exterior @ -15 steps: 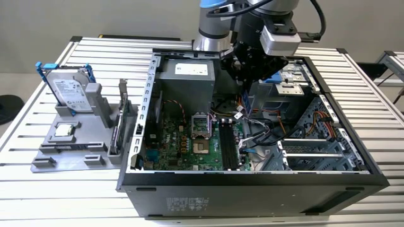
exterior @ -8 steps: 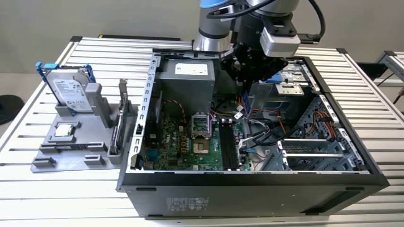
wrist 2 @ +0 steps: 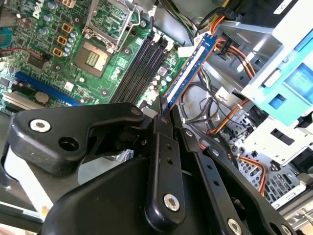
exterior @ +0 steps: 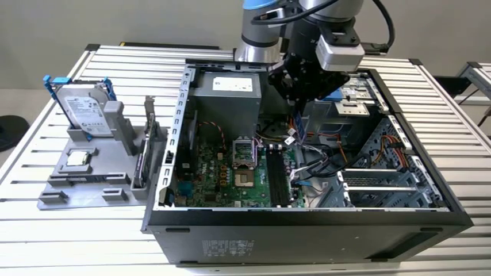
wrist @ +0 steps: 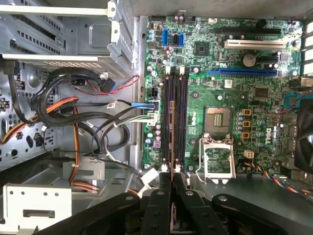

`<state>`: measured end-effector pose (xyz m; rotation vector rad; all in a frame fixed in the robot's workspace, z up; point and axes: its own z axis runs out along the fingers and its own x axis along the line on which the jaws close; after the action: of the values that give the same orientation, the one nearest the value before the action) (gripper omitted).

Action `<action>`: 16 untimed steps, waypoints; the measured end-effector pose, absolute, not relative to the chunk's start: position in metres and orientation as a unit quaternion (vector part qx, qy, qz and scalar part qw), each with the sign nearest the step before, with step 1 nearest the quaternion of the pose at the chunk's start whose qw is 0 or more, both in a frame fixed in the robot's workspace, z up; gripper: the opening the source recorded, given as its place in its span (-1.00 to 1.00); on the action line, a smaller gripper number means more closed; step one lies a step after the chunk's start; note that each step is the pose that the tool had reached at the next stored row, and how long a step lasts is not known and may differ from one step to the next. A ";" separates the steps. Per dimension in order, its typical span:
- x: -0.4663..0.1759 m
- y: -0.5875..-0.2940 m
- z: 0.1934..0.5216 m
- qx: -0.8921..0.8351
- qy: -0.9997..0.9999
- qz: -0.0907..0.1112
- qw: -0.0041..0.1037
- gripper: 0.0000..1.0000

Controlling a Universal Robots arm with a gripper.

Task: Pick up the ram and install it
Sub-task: 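Insert the ram into the slot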

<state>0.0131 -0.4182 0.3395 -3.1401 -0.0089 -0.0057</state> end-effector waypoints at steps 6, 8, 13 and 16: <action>0.013 -0.418 0.338 -1.000 -0.003 -0.002 0.001 -1.00; 0.014 -0.418 0.337 -1.000 -0.003 -0.002 0.001 -1.00; 0.014 -0.418 0.336 -1.000 -0.003 -0.002 0.001 -1.00; 0.014 -0.418 0.335 -1.000 -0.003 -0.002 0.001 -1.00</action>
<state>0.0140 -0.4182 0.3349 -3.1402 -0.0087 -0.0057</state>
